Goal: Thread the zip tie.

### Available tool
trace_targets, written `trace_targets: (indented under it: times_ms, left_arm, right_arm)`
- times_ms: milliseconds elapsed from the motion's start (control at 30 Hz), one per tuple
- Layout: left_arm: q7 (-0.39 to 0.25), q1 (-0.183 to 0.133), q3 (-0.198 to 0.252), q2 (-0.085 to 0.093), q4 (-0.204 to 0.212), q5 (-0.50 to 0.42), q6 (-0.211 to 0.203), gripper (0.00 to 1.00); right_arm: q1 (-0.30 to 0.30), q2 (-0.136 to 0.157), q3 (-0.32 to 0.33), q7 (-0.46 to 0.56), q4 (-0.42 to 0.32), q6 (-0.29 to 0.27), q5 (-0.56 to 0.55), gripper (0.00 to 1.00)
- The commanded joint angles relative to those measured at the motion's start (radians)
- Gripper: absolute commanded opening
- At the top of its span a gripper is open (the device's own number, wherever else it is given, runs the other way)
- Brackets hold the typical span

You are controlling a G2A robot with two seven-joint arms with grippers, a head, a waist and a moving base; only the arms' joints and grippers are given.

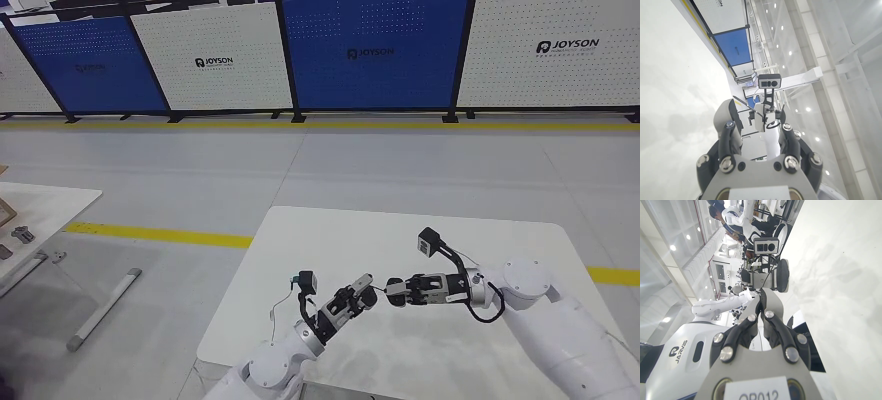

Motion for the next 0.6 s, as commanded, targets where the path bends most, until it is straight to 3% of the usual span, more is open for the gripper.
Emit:
trace_targets:
  times_ms: [0, 233, 300, 567]
  left_arm:
    - [0.0, 0.002, 0.0, 0.0, -0.002, 0.002, 0.0, 0.14]
    - [-0.003, 0.006, -0.002, 0.001, -0.01, 0.007, 0.006, 0.09]
    - [-0.002, 0.007, -0.003, 0.002, -0.013, 0.009, 0.008, 0.0]
    - [0.0, 0.013, -0.004, 0.003, -0.018, 0.021, 0.003, 0.0]
  right_arm:
    - [0.0, 0.0, 0.0, 0.0, 0.0, 0.0, 0.0, 0.0]
    - [0.0, 0.0, 0.0, 0.0, 0.0, 0.0, 0.0, 0.0]
    - [0.0, 0.0, 0.0, 0.0, 0.0, 0.0, 0.0, 0.0]
    - [0.0, 0.0, 0.0, 0.0, 0.0, 0.0, 0.0, 0.0]
